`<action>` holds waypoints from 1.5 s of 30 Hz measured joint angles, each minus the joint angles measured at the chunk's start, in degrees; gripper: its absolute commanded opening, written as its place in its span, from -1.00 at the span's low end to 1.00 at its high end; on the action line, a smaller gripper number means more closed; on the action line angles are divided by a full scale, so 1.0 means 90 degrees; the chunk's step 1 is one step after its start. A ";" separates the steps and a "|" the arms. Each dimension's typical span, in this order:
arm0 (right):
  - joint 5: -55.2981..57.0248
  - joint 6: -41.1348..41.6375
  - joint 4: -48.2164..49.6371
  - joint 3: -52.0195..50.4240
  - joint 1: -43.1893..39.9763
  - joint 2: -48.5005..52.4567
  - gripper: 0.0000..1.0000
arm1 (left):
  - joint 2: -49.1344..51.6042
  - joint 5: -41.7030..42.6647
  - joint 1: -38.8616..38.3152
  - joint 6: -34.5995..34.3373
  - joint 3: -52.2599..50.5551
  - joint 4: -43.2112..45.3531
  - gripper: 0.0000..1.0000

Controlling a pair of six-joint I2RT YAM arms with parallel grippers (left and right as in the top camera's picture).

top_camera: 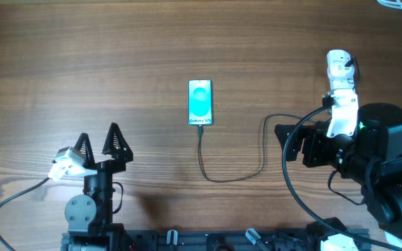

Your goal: Plug charger to phone and switch on socket

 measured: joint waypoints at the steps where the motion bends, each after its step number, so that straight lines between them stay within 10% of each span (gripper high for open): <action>1: 0.0002 0.0000 0.0000 0.0000 0.0000 0.0000 0.99 | -0.0005 0.0000 0.0002 -0.0053 -0.0080 0.0114 1.00; 45: 0.0000 0.0000 0.0000 0.0000 0.0000 0.0000 0.99 | -0.0002 -0.0002 0.0000 -0.0238 -0.0512 -0.0136 1.00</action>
